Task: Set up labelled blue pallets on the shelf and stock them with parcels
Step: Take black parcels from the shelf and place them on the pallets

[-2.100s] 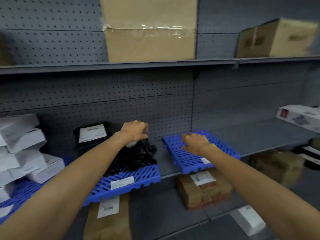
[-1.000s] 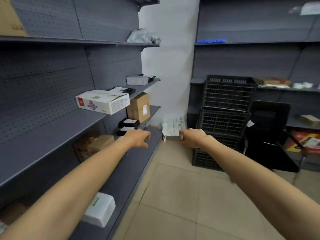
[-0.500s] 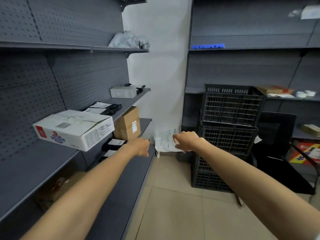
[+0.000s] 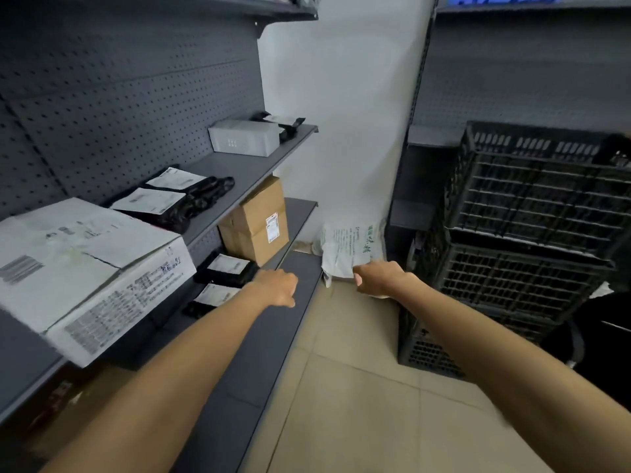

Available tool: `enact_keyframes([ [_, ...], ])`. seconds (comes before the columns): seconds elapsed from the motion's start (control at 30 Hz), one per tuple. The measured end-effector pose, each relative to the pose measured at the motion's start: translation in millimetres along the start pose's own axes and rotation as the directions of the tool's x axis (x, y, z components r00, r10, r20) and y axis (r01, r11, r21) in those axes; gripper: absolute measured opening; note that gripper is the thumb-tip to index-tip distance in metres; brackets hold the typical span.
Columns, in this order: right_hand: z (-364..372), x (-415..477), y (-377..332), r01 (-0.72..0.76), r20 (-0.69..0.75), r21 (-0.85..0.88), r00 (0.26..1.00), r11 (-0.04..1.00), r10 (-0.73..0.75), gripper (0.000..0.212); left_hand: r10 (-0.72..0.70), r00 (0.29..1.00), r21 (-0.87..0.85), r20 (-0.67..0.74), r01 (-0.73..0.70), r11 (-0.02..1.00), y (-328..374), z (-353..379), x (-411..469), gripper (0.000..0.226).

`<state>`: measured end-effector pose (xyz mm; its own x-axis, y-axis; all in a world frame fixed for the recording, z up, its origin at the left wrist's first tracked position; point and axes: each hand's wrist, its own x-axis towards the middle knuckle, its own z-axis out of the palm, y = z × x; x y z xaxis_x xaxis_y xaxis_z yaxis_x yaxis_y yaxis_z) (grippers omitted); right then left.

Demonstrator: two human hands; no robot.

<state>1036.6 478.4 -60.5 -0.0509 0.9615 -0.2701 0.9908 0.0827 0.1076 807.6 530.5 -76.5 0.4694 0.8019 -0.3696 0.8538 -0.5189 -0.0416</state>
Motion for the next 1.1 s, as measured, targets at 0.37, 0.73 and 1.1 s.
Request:
enact_keyframes([
  [0.37,25.9,231.0,71.4,0.324,0.177,-0.094,0.936,0.941,-0.305,0.038,-0.236,0.958,-0.234,0.162,0.270,0.934,-31.6,23.0,160.1,0.034],
  [0.73,52.2,377.3,-50.7,0.687,0.303,-0.050,0.702,0.725,-0.644,0.030,-0.534,0.767,-0.395,0.356,0.641,0.658,-140.5,120.5,190.6,0.036],
  [1.1,51.6,514.9,-120.2,0.757,0.378,0.062,0.585,0.650,-0.718,0.043,-0.663,0.573,-0.522,0.482,0.795,0.309,-216.8,151.9,240.9,0.064],
])
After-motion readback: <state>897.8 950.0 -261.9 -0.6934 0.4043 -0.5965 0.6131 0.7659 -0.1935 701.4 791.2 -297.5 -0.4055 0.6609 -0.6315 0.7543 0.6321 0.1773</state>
